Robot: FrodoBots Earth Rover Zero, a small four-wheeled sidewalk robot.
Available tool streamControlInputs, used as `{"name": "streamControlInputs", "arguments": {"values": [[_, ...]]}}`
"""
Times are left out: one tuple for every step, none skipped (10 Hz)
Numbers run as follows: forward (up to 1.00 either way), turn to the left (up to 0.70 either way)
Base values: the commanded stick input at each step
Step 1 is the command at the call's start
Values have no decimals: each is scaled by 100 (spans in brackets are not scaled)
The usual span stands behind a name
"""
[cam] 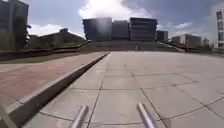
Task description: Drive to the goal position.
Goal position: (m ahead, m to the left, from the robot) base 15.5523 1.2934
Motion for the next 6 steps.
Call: {"name": "streamControlInputs", "arguments": {"values": [[70, -17], [70, -35], [70, -35], [70, -35], [70, -29], [70, -17]]}}
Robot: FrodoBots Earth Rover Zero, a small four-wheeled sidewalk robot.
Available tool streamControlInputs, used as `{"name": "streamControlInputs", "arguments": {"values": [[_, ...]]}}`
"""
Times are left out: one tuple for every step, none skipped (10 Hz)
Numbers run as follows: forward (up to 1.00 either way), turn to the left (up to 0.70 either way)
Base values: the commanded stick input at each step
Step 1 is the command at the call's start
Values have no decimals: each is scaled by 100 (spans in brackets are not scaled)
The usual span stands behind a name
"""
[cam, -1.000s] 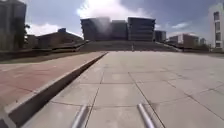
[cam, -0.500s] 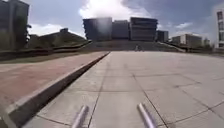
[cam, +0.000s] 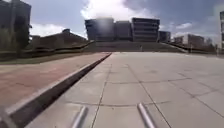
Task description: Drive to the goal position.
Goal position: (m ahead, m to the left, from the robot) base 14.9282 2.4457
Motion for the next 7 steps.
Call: {"name": "streamControlInputs", "arguments": {"values": [[70, -5], [70, 0], [70, 0], [70, 0], [70, 0], [70, 0], [70, 0]]}}
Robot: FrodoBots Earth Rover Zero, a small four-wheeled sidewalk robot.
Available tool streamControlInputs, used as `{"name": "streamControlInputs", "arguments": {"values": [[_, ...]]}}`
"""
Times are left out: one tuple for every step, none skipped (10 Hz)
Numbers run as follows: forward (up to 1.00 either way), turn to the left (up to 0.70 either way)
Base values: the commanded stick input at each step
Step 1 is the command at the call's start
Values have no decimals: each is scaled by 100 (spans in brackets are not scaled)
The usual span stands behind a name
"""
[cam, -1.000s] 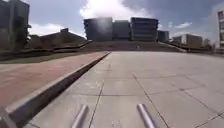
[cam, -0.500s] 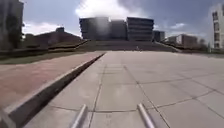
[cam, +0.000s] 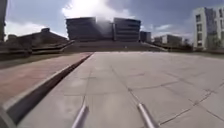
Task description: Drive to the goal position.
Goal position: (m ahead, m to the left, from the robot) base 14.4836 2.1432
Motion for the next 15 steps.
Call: {"name": "streamControlInputs", "arguments": {"values": [[70, 0], [70, 0], [70, 0], [70, 0], [70, 0], [70, 0], [70, 0], [70, 0], [70, 0], [70, 0], [70, 0], [70, 0], [70, 0], [70, 0], [70, 0]]}}
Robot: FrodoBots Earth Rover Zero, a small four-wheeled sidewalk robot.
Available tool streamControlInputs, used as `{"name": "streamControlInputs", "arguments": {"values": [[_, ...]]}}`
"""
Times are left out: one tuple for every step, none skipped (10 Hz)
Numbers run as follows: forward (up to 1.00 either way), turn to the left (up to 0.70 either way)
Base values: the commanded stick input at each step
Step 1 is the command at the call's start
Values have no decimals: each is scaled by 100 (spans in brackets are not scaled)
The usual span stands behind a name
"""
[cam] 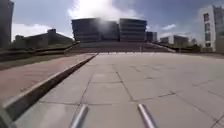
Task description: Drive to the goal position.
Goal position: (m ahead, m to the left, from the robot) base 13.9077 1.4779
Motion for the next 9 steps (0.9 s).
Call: {"name": "streamControlInputs", "arguments": {"values": [[70, 0], [70, 0], [70, 0], [70, 0], [70, 0], [70, 0], [70, 0], [70, 0], [70, 0]]}}
